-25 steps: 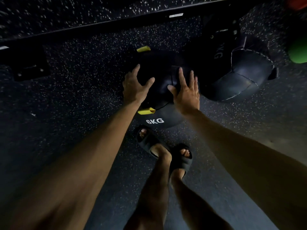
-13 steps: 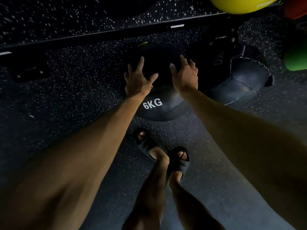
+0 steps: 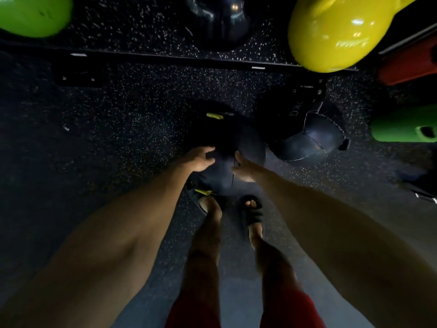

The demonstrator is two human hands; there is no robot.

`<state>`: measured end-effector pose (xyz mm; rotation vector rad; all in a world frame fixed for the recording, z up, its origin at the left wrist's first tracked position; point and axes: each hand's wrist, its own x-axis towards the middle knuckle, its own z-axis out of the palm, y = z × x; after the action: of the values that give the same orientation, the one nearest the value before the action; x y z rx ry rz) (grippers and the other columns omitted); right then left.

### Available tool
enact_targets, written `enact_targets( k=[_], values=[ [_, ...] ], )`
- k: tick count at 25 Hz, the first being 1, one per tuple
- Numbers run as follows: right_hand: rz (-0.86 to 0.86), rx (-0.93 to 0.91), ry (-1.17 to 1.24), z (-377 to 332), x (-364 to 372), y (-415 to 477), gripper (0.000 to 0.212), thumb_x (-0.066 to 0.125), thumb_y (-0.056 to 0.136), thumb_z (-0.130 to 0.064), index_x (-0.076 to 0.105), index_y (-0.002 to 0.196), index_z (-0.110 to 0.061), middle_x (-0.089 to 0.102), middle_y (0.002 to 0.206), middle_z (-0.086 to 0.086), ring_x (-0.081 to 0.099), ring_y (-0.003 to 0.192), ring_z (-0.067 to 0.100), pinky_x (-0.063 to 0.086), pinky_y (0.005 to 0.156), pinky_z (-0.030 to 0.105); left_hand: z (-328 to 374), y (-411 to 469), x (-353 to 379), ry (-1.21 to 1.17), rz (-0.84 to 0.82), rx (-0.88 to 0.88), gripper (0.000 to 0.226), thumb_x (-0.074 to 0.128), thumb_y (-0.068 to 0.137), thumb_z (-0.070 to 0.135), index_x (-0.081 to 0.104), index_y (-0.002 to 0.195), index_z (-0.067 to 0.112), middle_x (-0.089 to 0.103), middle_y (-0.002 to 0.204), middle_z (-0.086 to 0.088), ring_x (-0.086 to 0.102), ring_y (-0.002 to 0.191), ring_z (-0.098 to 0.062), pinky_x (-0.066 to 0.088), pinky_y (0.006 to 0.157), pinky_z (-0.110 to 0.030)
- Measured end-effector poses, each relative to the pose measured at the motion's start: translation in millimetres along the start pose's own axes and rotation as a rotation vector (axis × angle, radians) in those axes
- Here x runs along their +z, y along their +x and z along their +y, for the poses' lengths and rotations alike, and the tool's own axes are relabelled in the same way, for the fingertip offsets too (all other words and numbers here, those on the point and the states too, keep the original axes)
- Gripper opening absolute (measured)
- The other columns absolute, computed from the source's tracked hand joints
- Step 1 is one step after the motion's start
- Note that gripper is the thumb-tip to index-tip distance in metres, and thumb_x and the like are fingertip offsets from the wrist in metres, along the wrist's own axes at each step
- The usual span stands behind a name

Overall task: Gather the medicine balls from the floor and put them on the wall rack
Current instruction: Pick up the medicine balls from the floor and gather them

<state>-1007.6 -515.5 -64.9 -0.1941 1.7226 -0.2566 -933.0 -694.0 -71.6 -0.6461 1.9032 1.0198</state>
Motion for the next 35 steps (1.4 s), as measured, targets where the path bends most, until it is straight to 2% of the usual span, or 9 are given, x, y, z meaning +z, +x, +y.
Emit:
enact_targets(
  k=[3,8,11,16,21,25,30,33,35],
  values=[
    [-0.025,-0.007,-0.157,22.7,41.6,5.2,0.08,0.047,0.103,-0.02,-0.01,0.158,-0.012,0.039,0.152,0.026,0.056,0.123,0.039,0.049,0.09,0.038,-20.1,-8.0,40.5,0.148,-0.036,-0.02,0.055,0.044,0.105,0.024,0.025,0.156,0.029,0.034,0.158,-0.008,0.05,0.133,-0.03,0.044,0.102,-0.032],
    [0.039,-0.101,-0.297,36.1,45.7,24.2,0.074,0.04,0.105,-0.022,-0.011,0.158,-0.014,0.057,0.133,0.028,0.063,0.1,0.037,0.045,0.068,0.038,-40.1,-0.9,97.5,0.183,0.065,-0.041,0.069,0.046,0.102,0.014,0.01,0.158,0.033,-0.015,0.165,-0.008,0.002,0.153,-0.034,0.03,0.119,-0.044],
    [0.026,-0.097,-0.376,37.6,30.0,11.7,0.067,0.042,0.106,-0.027,0.004,0.16,-0.017,0.048,0.148,0.019,0.053,0.127,0.035,0.045,0.099,0.037,-27.0,-16.3,105.9,0.059,0.214,-0.087,0.059,0.048,0.102,0.014,0.027,0.155,0.028,0.006,0.167,-0.007,0.021,0.15,-0.029,0.032,0.118,-0.038],
    [0.166,-0.242,-0.532,25.7,39.6,-70.9,0.042,0.038,0.1,-0.032,0.05,0.138,-0.019,0.054,0.141,0.013,0.052,0.128,0.034,0.044,0.106,0.046,-23.1,-134.1,118.7,-0.153,0.443,-0.246,0.038,0.05,0.1,0.019,0.054,0.138,0.02,0.06,0.134,-0.013,0.062,0.115,-0.033,0.052,0.095,-0.042],
    [0.174,-0.469,-0.844,-3.4,88.8,-215.2,0.036,0.04,0.104,-0.029,0.052,0.136,-0.016,0.059,0.134,0.016,0.055,0.124,0.034,0.044,0.103,0.042,-43.1,-292.2,196.5,-0.428,0.521,-0.418,0.036,0.051,0.095,0.023,0.059,0.13,0.021,0.066,0.122,-0.005,0.066,0.108,-0.027,0.054,0.09,-0.037],
    [-0.014,-0.601,-0.993,-8.7,158.9,-300.0,0.036,0.043,0.103,-0.03,0.053,0.135,-0.015,0.063,0.126,0.016,0.06,0.116,0.035,0.05,0.094,0.043,-95.9,-339.0,337.5,-0.658,0.546,-0.556,0.048,0.04,0.076,0.054,0.057,0.12,0.042,0.069,0.119,0.002,0.068,0.105,-0.024,0.057,0.09,-0.039],
    [-0.255,-0.768,-1.339,16.6,265.0,-375.9,0.038,0.043,0.104,-0.032,0.052,0.136,-0.015,0.063,0.127,0.015,0.061,0.114,0.034,0.048,0.088,0.038,-15.3,-497.8,414.9,-0.976,0.79,-0.65,0.037,0.054,0.096,0.02,0.06,0.131,0.012,0.068,0.12,-0.013,0.066,0.103,-0.032,0.052,0.091,-0.046],
    [-0.293,-0.836,-1.549,50.7,323.8,-404.7,0.037,0.045,0.103,-0.032,0.053,0.135,-0.016,0.062,0.13,0.014,0.06,0.118,0.032,0.048,0.095,0.04,1.7,-537.1,495.4,-1.112,0.922,-0.754,0.033,0.055,0.096,0.019,0.061,0.128,0.02,0.07,0.114,-0.007,0.066,0.089,-0.02,0.05,0.076,-0.03],
    [-0.325,-0.888,-1.662,79.6,364.0,-427.5,0.036,0.046,0.102,-0.034,0.054,0.133,-0.017,0.063,0.129,0.014,0.06,0.118,0.033,0.049,0.098,0.042,8.9,-552.8,551.8,-1.219,0.95,-0.793,0.032,0.055,0.096,0.022,0.061,0.127,0.019,0.07,0.114,-0.008,0.067,0.095,-0.023,0.05,0.08,-0.034]
  ],
)
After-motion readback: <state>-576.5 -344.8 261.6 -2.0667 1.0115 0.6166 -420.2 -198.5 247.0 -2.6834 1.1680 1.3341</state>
